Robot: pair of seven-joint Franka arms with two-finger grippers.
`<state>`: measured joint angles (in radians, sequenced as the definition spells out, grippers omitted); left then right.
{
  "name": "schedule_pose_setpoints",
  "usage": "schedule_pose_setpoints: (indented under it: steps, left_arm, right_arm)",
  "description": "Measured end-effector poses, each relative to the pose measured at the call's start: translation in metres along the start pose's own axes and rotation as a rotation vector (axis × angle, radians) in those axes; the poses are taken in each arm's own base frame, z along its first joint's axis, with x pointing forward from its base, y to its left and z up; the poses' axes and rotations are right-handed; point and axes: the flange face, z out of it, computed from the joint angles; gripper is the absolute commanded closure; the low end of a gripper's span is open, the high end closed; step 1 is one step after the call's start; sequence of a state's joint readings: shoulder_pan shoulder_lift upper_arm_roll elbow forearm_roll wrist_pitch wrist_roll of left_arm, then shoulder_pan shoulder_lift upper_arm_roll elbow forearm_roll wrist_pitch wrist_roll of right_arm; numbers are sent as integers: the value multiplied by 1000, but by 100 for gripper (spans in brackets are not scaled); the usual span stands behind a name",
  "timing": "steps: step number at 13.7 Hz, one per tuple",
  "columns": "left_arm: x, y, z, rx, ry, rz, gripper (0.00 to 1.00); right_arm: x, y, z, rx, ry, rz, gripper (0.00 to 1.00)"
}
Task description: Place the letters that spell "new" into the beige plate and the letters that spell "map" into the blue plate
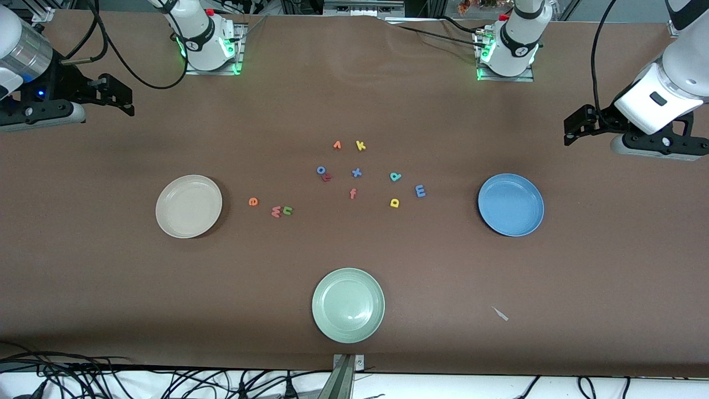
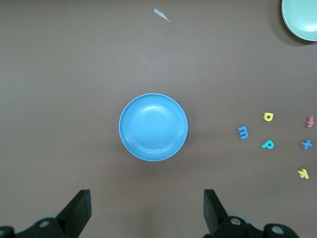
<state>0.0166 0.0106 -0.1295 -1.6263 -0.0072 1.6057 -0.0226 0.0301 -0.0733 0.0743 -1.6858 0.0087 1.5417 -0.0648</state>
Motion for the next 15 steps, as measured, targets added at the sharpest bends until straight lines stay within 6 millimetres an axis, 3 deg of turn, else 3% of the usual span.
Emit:
schedule_pose_setpoints:
  steps: [15]
  left_arm:
    - [0, 0, 0, 0, 0, 0, 0]
  right_arm:
    - [5, 2, 7, 2, -9, 2, 0]
